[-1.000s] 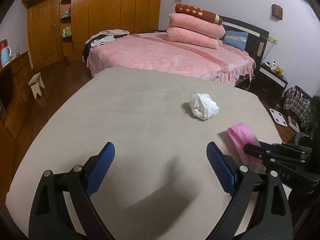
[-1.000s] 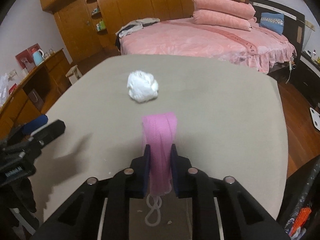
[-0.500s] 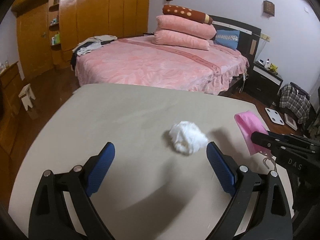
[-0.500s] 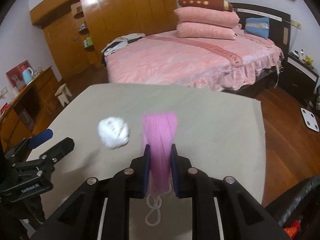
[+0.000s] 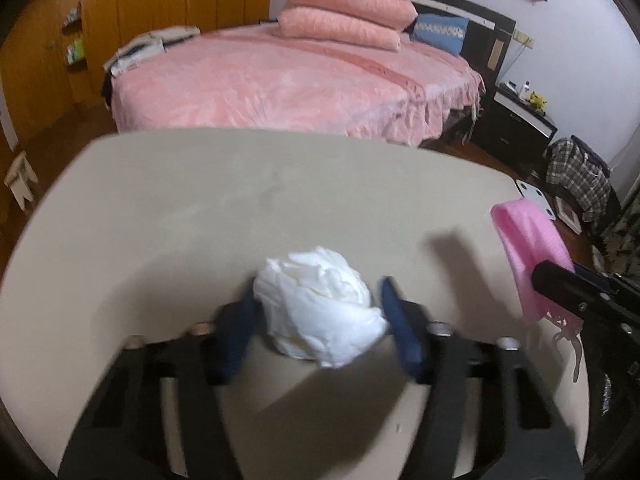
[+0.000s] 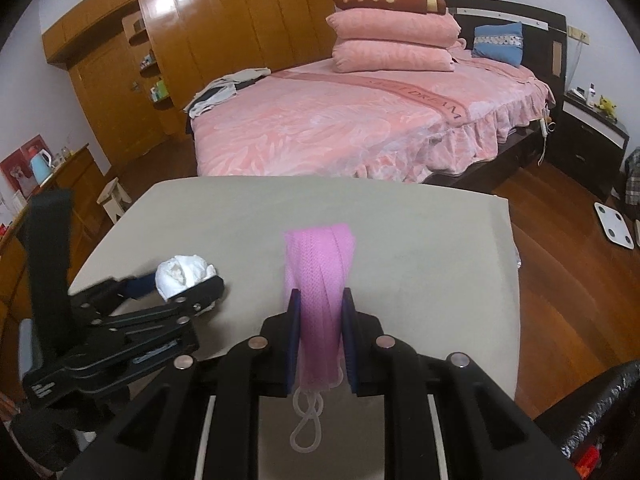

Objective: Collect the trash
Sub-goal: 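Grasp the white crumpled tissue with the left tool while the right tool holds the mask, then carry the tissue and mask with both tools over the trash bin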

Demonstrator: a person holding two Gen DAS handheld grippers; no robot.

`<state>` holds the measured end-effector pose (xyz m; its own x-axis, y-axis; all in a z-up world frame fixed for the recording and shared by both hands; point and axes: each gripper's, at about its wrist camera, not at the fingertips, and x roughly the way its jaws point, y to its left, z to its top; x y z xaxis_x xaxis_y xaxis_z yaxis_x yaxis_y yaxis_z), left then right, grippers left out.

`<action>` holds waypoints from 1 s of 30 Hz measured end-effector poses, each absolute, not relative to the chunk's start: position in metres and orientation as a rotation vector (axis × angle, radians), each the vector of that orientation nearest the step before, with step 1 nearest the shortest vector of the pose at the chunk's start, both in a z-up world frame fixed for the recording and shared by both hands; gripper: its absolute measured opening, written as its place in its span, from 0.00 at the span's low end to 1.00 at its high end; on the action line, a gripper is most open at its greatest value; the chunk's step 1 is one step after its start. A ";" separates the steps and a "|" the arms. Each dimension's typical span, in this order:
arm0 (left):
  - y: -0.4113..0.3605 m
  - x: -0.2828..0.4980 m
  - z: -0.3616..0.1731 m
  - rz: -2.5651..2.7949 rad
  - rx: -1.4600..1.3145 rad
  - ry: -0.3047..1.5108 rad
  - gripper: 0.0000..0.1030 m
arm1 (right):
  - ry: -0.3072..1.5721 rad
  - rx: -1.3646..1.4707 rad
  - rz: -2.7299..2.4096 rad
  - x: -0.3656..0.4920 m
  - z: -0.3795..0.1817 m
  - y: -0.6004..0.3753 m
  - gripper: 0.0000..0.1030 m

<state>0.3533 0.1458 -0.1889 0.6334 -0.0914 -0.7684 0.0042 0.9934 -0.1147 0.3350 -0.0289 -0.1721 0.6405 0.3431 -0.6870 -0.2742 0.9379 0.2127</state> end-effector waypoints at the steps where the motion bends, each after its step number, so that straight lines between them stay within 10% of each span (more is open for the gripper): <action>1: 0.145 0.353 -0.188 -0.047 -0.099 0.878 0.40 | 0.802 0.094 0.351 0.334 -0.171 -0.030 0.18; 30: 0.133 0.188 -0.081 0.024 -0.098 0.690 0.38 | 0.717 0.057 0.475 0.217 -0.104 -0.046 0.18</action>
